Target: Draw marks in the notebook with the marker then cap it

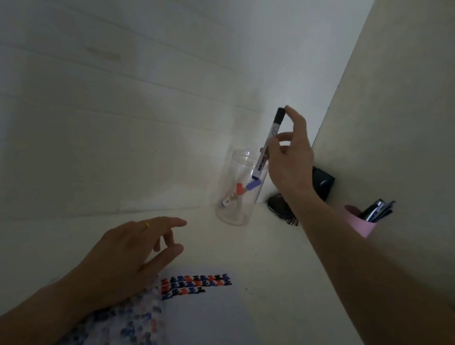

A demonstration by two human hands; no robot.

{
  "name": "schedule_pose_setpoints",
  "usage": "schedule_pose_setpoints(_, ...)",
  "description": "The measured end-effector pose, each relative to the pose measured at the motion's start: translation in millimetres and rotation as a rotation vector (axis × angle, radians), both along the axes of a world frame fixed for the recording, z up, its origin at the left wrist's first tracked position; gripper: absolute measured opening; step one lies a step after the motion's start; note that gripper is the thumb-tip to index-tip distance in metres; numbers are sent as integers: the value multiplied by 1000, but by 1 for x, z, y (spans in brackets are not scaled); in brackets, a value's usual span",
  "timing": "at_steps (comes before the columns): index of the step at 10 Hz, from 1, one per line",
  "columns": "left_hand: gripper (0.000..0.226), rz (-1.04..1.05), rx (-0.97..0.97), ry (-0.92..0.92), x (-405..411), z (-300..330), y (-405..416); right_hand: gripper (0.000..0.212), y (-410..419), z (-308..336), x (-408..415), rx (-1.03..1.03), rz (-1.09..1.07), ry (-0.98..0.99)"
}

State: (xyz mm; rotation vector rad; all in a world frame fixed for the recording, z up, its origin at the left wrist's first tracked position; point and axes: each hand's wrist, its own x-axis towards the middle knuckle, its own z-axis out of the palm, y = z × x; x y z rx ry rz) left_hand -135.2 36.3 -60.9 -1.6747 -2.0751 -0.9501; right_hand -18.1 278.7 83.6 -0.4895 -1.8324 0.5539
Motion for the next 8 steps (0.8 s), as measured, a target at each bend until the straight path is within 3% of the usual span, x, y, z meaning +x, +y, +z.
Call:
schedule_pose_setpoints(2,45,23,22,50,-3,0,0,60,24,9,-32,130,-128,77)
schedule_pose_setpoints(4,44,24,11,93,-5,-2,0,42,27,-23,-46,222,-241,-231)
schedule_pose_setpoints(5,44,24,8,100,-4,-2,-1,21,30,-31,-45,209,-274,-338)
schedule_pose_setpoints(7,44,12,5,104,-4,-2,-1,23,23,-30,-40,161,-249,-384)
schedule_pose_setpoints(8,43,5,11,105,-3,0,-1,21,6,-31,-31,260,-250,-325)
